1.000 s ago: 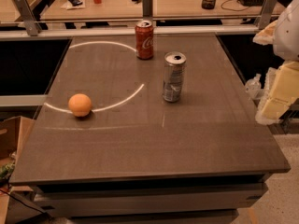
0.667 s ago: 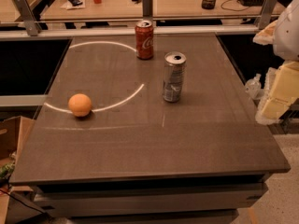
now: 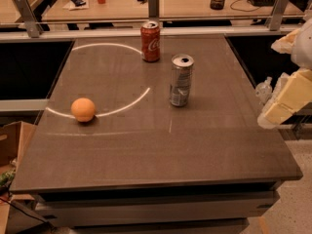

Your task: Pick redbull can

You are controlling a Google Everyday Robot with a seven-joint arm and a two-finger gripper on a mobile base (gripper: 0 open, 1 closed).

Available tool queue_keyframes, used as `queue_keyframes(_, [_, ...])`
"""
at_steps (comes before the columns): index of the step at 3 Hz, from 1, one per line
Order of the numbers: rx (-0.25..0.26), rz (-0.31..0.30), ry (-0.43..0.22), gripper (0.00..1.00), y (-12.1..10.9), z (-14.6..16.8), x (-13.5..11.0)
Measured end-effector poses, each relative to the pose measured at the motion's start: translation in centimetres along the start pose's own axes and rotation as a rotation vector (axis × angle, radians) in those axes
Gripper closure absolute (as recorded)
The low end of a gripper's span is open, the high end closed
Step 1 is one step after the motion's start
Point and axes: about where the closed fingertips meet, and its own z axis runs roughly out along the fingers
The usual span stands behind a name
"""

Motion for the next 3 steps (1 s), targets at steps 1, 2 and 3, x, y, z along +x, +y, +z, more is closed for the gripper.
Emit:
queue_keyframes(1, [0.017, 0.084, -0.170, 0.00, -0.8, 1.3, 0.8])
queue_keyframes(2, [0.034, 0.108, -0.356, 0.00, -1.8, 2.9, 2.3])
queue_keyframes(3, [0.021, 0.097, -0.562, 0.00, -1.7, 3.9, 2.4])
